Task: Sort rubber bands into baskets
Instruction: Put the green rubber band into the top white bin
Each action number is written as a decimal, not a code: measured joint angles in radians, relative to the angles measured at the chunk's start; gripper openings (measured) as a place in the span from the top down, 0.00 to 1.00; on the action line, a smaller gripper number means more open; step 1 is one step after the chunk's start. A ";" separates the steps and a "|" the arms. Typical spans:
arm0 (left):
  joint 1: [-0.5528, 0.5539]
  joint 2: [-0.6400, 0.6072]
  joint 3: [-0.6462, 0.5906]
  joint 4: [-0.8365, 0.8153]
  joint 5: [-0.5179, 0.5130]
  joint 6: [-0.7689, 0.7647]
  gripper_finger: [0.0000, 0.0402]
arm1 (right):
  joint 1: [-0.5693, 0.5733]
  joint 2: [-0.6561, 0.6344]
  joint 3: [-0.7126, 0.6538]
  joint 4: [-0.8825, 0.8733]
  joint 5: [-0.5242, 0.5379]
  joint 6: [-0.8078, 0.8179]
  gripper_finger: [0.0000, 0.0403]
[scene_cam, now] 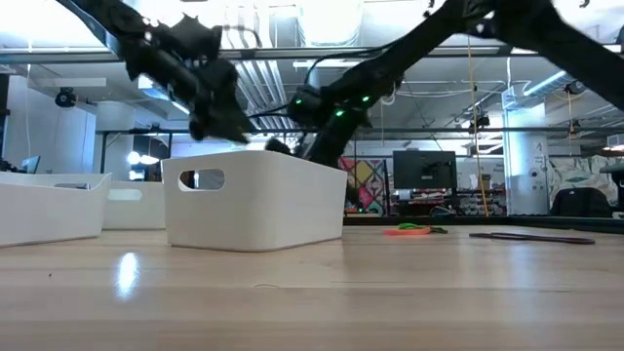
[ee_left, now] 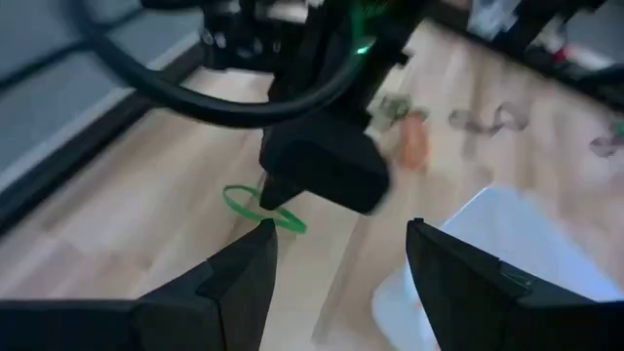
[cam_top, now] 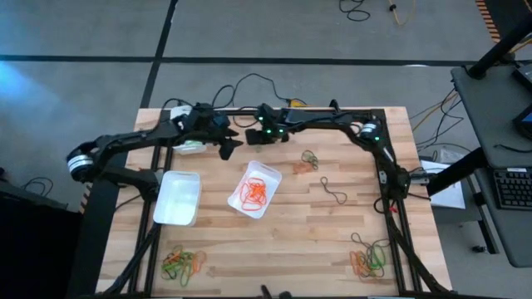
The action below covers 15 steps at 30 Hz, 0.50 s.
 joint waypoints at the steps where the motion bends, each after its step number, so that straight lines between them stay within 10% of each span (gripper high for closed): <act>1: 0.004 0.023 -0.005 0.001 0.000 0.000 0.47 | 0.004 0.026 0.032 -0.004 -0.008 -0.002 0.97; 15: 0.015 0.236 -0.076 0.169 0.006 -0.083 0.47 | 0.006 0.122 0.311 -0.233 -0.030 -0.031 0.59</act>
